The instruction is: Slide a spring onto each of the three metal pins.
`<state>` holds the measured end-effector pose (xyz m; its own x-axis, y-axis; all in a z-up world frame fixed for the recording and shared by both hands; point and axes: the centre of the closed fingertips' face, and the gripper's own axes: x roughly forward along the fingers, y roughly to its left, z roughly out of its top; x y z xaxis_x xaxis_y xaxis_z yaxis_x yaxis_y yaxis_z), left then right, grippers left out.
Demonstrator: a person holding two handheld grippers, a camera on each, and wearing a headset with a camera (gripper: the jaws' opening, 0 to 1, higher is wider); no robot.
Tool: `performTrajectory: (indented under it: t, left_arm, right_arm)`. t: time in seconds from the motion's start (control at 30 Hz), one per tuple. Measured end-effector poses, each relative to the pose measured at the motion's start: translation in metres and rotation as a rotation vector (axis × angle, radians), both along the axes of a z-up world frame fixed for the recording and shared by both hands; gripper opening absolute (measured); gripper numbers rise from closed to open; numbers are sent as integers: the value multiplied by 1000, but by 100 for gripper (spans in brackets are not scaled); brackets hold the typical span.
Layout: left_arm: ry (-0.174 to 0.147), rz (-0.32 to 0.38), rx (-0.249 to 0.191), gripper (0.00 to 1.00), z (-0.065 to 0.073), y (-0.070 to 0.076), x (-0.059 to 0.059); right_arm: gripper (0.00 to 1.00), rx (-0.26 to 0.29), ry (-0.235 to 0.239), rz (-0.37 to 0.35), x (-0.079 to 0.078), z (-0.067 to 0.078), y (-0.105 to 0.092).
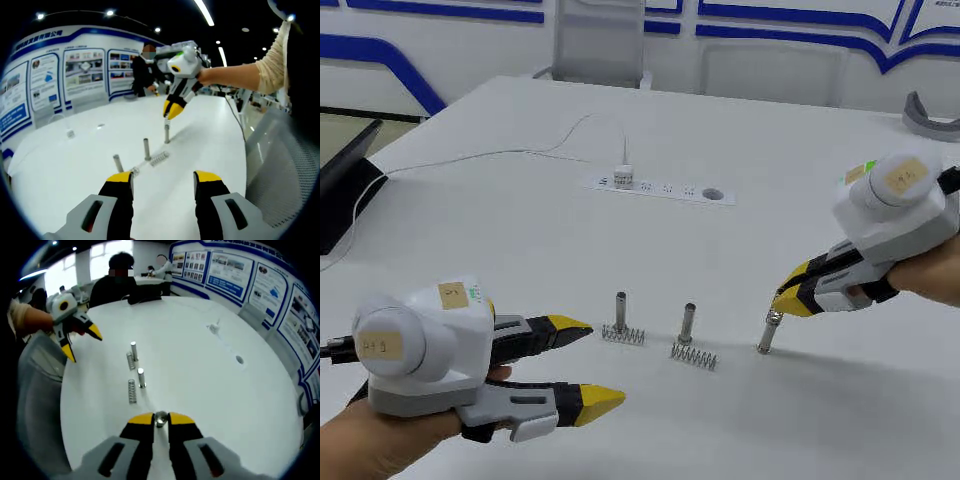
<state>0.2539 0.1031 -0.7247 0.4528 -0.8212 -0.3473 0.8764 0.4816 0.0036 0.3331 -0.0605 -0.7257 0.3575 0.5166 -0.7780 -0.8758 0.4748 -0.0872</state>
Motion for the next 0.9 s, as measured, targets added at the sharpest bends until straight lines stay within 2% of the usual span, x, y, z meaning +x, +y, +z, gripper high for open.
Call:
performTrajectory:
  t: [0.37,0.9]
  left_arm:
    - [3,-6,4,49,-1,-2,-1]
    - [6,-8,10,49,-1,-4,-2]
  right_arm:
    - [12,-7,31,-20,1,-20,0]
    - [12,-33,65,-19,-1,-40,0]
